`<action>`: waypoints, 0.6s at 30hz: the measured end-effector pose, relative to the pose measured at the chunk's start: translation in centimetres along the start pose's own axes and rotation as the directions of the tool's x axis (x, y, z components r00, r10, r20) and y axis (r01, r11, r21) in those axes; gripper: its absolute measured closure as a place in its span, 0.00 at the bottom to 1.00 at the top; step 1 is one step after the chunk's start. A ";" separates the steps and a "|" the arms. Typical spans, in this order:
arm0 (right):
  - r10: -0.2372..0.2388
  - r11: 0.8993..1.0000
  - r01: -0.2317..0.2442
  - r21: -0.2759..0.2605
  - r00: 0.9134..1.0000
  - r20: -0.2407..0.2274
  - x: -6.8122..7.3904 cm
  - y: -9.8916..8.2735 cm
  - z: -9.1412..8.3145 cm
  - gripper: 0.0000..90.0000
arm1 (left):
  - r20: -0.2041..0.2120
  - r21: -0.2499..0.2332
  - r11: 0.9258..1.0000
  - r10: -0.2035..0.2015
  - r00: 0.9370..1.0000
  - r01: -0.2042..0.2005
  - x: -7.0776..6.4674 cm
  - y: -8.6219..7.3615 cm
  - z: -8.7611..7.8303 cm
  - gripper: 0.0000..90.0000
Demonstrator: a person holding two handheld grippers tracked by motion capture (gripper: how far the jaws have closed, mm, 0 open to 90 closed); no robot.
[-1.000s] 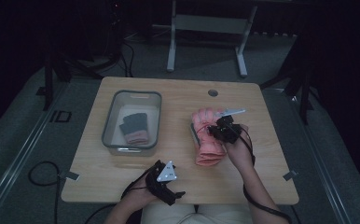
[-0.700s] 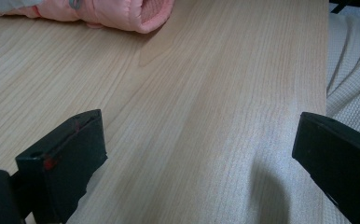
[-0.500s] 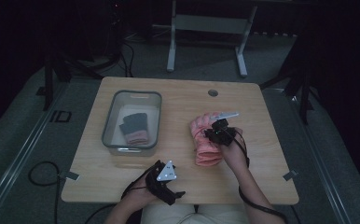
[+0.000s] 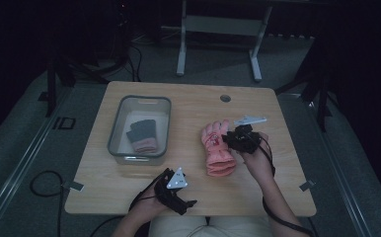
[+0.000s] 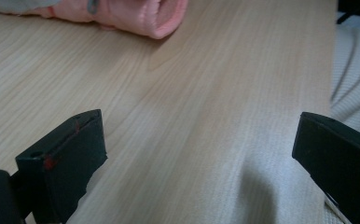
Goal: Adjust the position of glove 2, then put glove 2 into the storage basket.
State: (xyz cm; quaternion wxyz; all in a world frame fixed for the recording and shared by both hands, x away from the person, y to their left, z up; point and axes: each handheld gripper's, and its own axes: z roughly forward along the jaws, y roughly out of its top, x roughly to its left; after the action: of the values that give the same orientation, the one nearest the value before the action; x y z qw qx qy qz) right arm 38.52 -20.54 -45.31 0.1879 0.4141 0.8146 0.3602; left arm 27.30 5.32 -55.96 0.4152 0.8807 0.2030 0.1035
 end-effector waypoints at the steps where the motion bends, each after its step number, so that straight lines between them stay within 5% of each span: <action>1: 0.004 1.000 -0.004 -0.003 1.000 0.001 -0.1 -0.1 -0.2 0.77 | -0.017 0.008 1.000 0.005 1.000 -0.005 -0.1 0.2 0.0 0.02; 7: -0.023 0.999 0.024 -0.021 0.999 0.022 -1.6 -0.2 -1.9 0.76 | -0.068 -0.015 1.000 0.022 0.997 -0.023 -0.5 2.3 -0.8 0.04; 18: -0.029 0.997 0.028 -0.068 0.999 -0.013 -3.5 0.0 -3.2 0.79 | -0.048 -0.072 0.994 -0.080 0.996 0.077 1.4 7.4 -1.5 0.05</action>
State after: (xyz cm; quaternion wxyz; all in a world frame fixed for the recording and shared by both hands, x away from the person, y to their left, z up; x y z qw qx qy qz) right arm 38.65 -24.71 -43.16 0.2012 0.3932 0.8091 0.3877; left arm 30.02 2.74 -49.22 0.4444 0.8540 0.2441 0.1163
